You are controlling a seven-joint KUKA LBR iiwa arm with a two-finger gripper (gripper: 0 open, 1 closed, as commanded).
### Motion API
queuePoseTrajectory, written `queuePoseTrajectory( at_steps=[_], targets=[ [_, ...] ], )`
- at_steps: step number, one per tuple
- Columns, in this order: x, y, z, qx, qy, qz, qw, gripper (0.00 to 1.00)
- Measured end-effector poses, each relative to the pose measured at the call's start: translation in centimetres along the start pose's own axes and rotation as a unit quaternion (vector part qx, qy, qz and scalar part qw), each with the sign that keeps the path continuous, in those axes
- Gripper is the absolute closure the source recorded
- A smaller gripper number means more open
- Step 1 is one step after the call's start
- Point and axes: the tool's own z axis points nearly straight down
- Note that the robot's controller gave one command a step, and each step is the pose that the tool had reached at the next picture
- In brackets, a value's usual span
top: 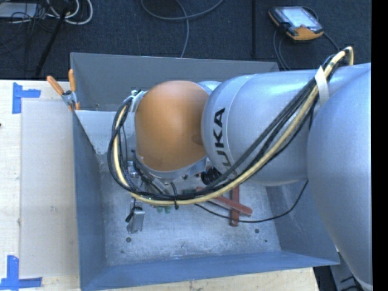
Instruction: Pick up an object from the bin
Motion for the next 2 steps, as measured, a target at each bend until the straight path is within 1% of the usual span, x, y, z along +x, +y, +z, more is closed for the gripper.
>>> queuePoseTrajectory(
  at_steps=[1,2],
  targets=[
    [-0.2,-0.1,-0.4,-0.001,-0.0034,0.002,1.0,0.0],
    [-2.3,-5.1,5.0,-0.001,-0.0056,-0.042,0.9991,0.0]
  ],
)
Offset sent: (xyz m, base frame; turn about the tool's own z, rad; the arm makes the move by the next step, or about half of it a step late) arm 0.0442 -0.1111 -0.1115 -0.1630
